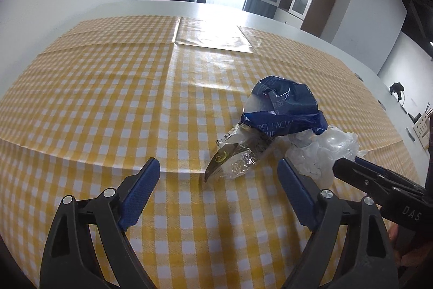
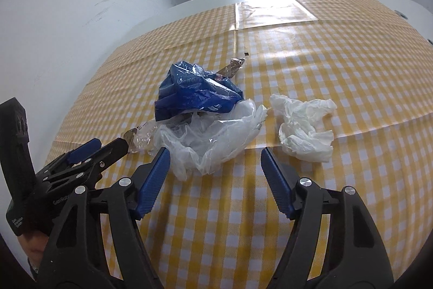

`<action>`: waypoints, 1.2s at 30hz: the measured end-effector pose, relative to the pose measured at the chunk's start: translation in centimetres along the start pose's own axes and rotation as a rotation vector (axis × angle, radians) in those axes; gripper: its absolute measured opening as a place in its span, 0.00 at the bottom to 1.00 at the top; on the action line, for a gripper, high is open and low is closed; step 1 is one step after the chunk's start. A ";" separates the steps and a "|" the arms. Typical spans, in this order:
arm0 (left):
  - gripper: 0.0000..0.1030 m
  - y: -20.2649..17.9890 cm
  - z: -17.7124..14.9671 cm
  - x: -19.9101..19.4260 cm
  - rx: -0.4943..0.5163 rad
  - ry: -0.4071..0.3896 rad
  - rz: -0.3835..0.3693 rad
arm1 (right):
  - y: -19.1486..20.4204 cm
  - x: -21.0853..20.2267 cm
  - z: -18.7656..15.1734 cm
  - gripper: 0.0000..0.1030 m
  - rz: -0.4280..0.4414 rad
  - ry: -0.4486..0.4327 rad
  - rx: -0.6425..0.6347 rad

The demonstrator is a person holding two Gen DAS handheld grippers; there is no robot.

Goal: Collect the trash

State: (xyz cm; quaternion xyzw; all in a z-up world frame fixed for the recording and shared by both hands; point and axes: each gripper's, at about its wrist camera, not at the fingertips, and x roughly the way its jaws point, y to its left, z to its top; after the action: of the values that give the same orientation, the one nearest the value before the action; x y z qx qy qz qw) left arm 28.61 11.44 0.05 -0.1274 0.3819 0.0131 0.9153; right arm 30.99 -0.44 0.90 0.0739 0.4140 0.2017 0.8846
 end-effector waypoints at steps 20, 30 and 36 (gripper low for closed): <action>0.14 0.2 -0.2 0.7 0.026 0.000 -0.031 | 0.0 -0.8 -0.4 0.24 0.038 0.003 -0.069; 0.08 2.6 0.8 -2.7 -0.097 -0.139 0.023 | 0.1 -5.9 -1.8 0.24 0.061 -0.036 -0.165; 0.06 3.3 1.0 -6.3 -0.155 -0.226 0.062 | -0.6 -9.1 -2.2 0.24 0.024 -0.089 -0.209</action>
State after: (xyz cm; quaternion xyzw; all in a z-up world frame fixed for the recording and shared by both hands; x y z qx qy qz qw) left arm 24.46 15.29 4.42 -0.1837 0.2780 0.0854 0.9390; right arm 24.27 -4.89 5.65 -0.0049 0.3500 0.2507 0.9026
